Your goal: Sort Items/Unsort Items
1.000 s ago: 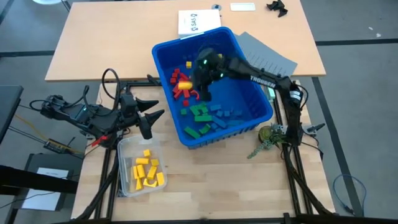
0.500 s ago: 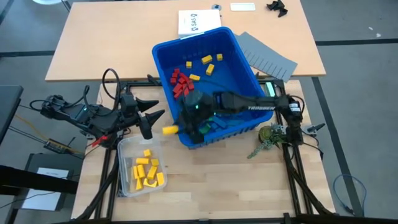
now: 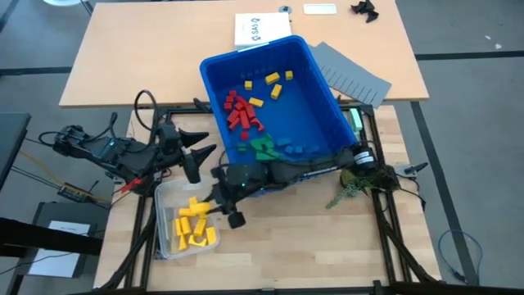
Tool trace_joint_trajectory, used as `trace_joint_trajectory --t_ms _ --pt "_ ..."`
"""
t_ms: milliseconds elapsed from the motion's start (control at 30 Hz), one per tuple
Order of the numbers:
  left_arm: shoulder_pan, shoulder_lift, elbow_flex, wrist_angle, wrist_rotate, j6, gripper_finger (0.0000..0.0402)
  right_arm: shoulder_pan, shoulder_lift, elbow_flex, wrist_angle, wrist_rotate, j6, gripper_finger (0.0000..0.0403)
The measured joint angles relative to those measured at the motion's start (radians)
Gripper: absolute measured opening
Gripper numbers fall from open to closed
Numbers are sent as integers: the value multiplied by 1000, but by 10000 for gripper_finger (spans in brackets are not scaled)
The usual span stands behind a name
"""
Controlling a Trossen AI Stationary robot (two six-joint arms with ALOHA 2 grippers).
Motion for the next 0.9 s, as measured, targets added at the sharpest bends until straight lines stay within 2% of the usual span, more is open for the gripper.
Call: trace_joint_trajectory --t_ms 100,167,367,500,667,900 --pt "0 0 0 2 1 0 248 0 23 2 31 41 -2 121" --pt "0 0 0 4 0 0 248 -1 39 1 61 48 0 140" --pt "0 0 0 4 1 0 248 -1 30 0 37 100 -34 265" --pt "0 0 0 8 0 0 248 -4 -45 0 -83 118 -78 316" --pt "0 0 0 9 0 0 248 -31 -197 2 -339 185 -138 329" --pt "0 0 0 20 1 0 248 -132 -382 2 -638 268 -193 311"
